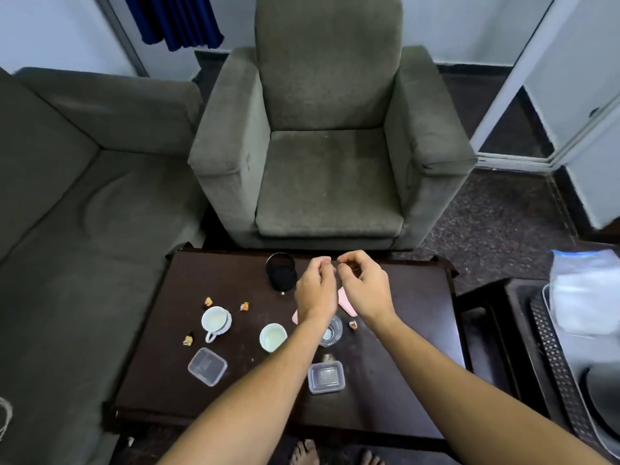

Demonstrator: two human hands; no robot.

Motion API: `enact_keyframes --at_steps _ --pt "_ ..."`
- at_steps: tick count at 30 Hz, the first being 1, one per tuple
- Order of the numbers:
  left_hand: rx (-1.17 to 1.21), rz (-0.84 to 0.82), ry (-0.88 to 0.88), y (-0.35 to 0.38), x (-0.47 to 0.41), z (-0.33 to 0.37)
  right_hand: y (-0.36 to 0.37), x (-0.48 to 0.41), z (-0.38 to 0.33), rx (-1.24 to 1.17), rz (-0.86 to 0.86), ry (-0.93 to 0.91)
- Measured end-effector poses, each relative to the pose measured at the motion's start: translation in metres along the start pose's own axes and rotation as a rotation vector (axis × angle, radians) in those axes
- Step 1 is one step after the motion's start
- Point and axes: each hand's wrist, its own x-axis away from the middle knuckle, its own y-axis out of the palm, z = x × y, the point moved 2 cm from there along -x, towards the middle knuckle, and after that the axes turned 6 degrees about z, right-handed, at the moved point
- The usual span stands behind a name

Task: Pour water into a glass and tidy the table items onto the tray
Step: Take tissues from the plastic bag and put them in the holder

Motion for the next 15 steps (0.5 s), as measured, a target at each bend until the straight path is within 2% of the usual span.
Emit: enact_keyframes --at_steps 4,8,15 --pt "-0.003 -0.052 0.014 0.022 -0.002 -0.005 -0.011 -0.009 0.012 0.011 0.042 0.037" --pt "-0.052 -0.12 0.052 0.066 0.003 -0.001 -0.043 -0.024 0.034 -0.001 0.161 0.11" --pt "-0.042 -0.349 0.125 0.181 0.048 0.032 -0.16 -0.05 0.085 0.124 0.449 0.167"
